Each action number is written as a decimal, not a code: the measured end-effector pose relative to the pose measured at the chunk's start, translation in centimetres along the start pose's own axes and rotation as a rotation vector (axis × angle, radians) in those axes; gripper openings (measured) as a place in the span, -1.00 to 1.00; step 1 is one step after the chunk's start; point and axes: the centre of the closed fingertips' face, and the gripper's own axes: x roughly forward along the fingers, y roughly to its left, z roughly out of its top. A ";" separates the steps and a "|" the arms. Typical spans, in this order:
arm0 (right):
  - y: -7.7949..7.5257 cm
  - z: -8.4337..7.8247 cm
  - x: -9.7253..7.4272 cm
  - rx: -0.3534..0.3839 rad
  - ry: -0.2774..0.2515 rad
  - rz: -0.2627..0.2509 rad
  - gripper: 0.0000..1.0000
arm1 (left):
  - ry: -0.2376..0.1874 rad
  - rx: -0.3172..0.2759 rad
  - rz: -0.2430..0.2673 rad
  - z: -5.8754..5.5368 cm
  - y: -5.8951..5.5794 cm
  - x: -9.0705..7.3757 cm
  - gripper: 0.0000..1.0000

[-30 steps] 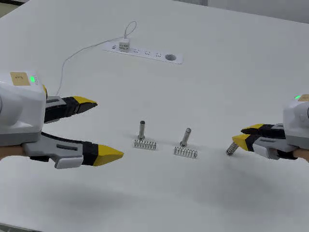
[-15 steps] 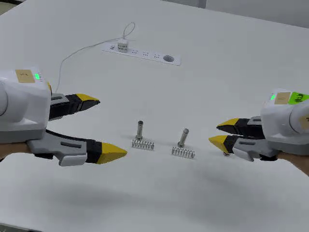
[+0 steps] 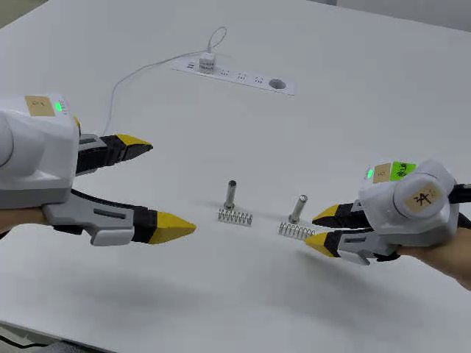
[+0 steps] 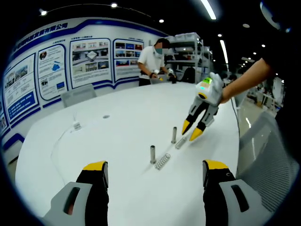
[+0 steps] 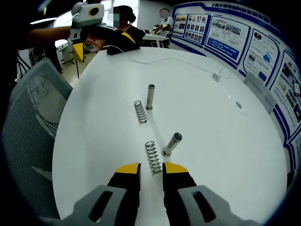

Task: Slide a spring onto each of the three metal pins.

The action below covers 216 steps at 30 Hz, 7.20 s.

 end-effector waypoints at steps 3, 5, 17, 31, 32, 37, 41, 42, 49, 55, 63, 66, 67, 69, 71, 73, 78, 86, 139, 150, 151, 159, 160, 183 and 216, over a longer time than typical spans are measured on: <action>-0.3 -0.4 0.6 -0.003 0.015 0.005 -0.62 | 0.012 -0.004 0.008 -0.3 0.1 0.0 0.76; -0.5 -0.4 0.7 0.004 0.015 0.002 -0.62 | 0.017 -0.008 0.006 -0.5 0.1 0.0 0.78; 0.1 -0.8 1.4 0.040 0.016 0.074 -0.66 | 0.043 -0.024 -0.004 -1.2 -0.4 0.7 0.81; 0.7 -0.8 1.4 0.059 0.024 0.083 -0.77 | 0.048 -0.020 -0.008 -1.2 -0.7 0.7 0.80; 0.7 -0.8 1.4 0.065 0.029 0.076 -0.78 | 0.048 -0.019 -0.010 -1.1 -0.8 0.7 0.79; 1.3 -0.5 0.5 0.052 0.022 0.083 -0.79 | 0.039 0.004 -0.011 -0.7 -1.0 0.9 0.76; 1.2 0.4 -0.8 0.050 -0.011 0.068 -0.79 | 0.035 -0.003 -0.021 -0.5 -1.4 1.2 0.75; 1.0 0.6 -1.2 0.052 -0.023 0.059 -0.79 | 0.036 -0.004 -0.027 -0.5 -1.6 1.4 0.75; 0.7 1.6 -3.4 0.056 -0.073 0.025 -0.79 | 0.046 0.023 -0.058 -0.2 -2.5 1.9 0.75; 0.9 2.8 -4.8 0.025 -0.093 0.006 -0.79 | 0.049 0.037 -0.078 0.2 -3.0 2.6 0.74; 1.1 4.8 -5.6 -0.003 -0.145 0.000 -0.79 | 0.052 0.074 -0.114 1.3 -3.7 3.8 0.71; 1.2 4.8 -5.7 -0.021 -0.138 0.001 -0.79 | 0.048 0.096 -0.126 1.8 -3.9 4.1 0.71; 1.2 4.8 -5.7 -0.024 -0.136 0.000 -0.79 | 0.046 0.099 -0.127 2.0 -3.9 4.1 0.71; 1.2 4.9 -5.8 -0.029 -0.135 -0.003 -0.79 | 0.043 0.109 -0.131 2.2 -4.0 4.2 0.69; 1.2 5.0 -6.0 -0.031 -0.135 -0.005 -0.79 | 0.043 0.117 -0.132 2.3 -4.0 4.3 0.69; 1.2 5.1 -6.2 -0.037 -0.138 -0.009 -0.79 | 0.040 0.118 -0.135 2.3 -4.0 4.4 0.69; 1.6 5.8 -6.8 -0.072 -0.166 -0.010 -0.79 | 0.048 0.135 -0.149 2.3 -4.3 4.6 0.65; 2.3 6.3 -7.1 -0.082 -0.178 0.001 -0.79 | 0.040 0.139 -0.151 2.4 -4.5 4.7 0.63; 5.6 9.4 -7.5 -0.311 -0.136 0.037 -0.79 | -0.046 0.249 -0.362 5.5 -10.6 6.5 -0.47; 6.0 9.4 -8.2 -0.324 -0.126 0.033 -0.79 | -0.028 0.268 -0.376 5.5 -11.0 6.2 -0.61; 6.0 9.5 -8.2 -0.322 -0.127 0.031 -0.79 | -0.024 0.273 -0.377 5.4 -11.1 6.2 -0.63; 6.3 9.5 -8.6 -0.324 -0.122 0.025 -0.79 | 0.003 0.304 -0.388 5.2 -11.7 6.3 -0.76; 6.4 9.5 -8.7 -0.323 -0.123 0.023 -0.79 | 0.003 0.309 -0.388 5.2 -11.7 6.3 -0.77; 5.4 8.0 -9.5 -0.246 -0.182 -0.003 -0.70 | -0.014 0.379 -0.418 5.8 -12.5 6.2 -0.79; 6.8 11.2 -11.3 -0.053 -0.382 0.117 -0.79 | -0.024 0.393 -0.426 5.6 -12.6 6.2 -0.79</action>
